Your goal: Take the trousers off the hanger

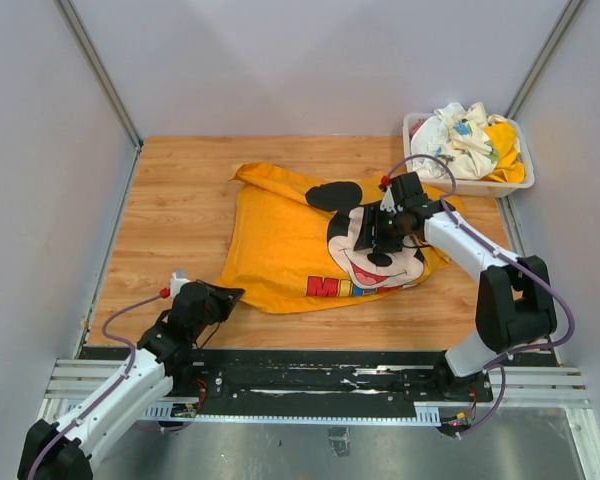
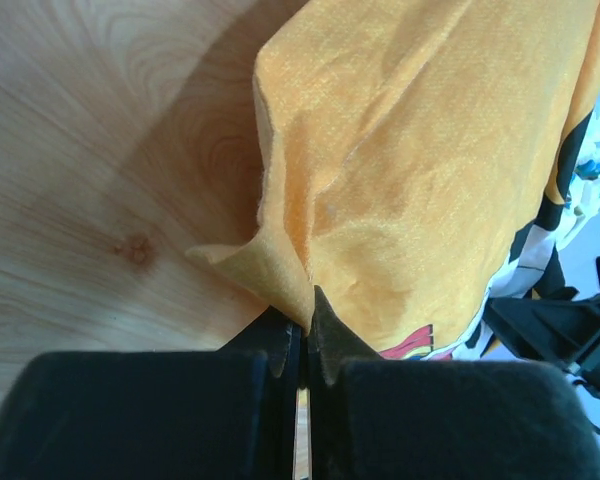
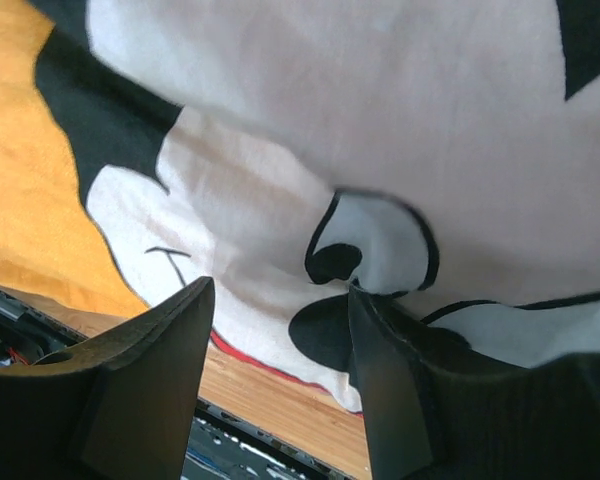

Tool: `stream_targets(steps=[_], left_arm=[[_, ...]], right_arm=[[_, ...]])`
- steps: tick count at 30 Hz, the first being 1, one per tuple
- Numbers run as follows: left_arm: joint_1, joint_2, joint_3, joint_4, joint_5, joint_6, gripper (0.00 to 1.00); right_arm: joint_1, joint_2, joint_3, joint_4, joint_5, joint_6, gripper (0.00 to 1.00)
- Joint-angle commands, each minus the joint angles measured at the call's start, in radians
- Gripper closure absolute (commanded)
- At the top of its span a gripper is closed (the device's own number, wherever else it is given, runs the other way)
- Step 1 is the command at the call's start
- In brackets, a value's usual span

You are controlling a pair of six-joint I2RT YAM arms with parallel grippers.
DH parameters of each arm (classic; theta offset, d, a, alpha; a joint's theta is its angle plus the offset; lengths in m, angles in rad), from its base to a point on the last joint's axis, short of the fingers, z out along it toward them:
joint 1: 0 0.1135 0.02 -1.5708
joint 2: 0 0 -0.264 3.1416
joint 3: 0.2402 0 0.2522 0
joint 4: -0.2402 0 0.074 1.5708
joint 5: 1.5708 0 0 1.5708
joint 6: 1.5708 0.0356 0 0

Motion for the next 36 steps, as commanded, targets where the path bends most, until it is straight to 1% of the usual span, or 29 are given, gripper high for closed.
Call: stream_targets(steps=[1, 7, 10, 15, 18, 20, 22, 24, 25, 27, 30, 33, 36], left_arm=[[-0.006, 0.009, 0.087, -0.064, -0.026, 0.043, 1.00], [-0.005, 0.092, 0.204, -0.092, -0.017, 0.073, 1.00], [-0.005, 0.124, 0.240, -0.071, 0.003, 0.076, 1.00], [-0.005, 0.198, 0.322, -0.062, 0.018, 0.105, 1.00], [-0.003, 0.246, 0.353, -0.056, 0.044, 0.126, 1.00], [-0.003, 0.261, 0.351, -0.040, 0.063, 0.126, 1.00], [-0.003, 0.265, 0.344, -0.028, 0.075, 0.124, 1.00], [-0.003, 0.264, 0.344, -0.028, 0.080, 0.134, 1.00], [-0.003, 0.263, 0.345, -0.035, 0.078, 0.135, 1.00], [-0.003, 0.257, 0.344, -0.041, 0.079, 0.144, 1.00], [-0.003, 0.247, 0.346, -0.054, 0.075, 0.146, 1.00], [-0.002, 0.237, 0.346, -0.060, 0.078, 0.151, 1.00], [0.002, 0.238, 0.347, -0.066, 0.086, 0.154, 1.00]], right_arm=[[0.013, -0.126, -0.003, -0.022, 0.047, -0.028, 0.42], [-0.009, -0.379, -0.067, -0.109, 0.079, -0.037, 0.39], [-0.037, -0.474, -0.126, -0.170, 0.082, -0.020, 0.38], [-0.043, -0.609, -0.255, -0.245, 0.085, 0.007, 0.38], [-0.051, -0.686, -0.355, -0.280, 0.136, 0.053, 0.37], [-0.068, -0.743, -0.416, -0.265, 0.159, 0.078, 0.35], [-0.082, -0.796, -0.443, -0.246, 0.212, 0.099, 0.33], [-0.097, -0.833, -0.449, -0.238, 0.297, 0.102, 0.31], [-0.108, -0.844, -0.447, -0.236, 0.335, 0.103, 0.30], [-0.144, -0.849, -0.440, -0.216, 0.360, 0.094, 0.29], [-0.211, -0.799, -0.443, -0.183, 0.386, 0.085, 0.29], [-0.290, -0.721, -0.462, -0.109, 0.341, 0.060, 0.29], [-0.330, -0.655, -0.481, 0.000, 0.308, 0.045, 0.29]])
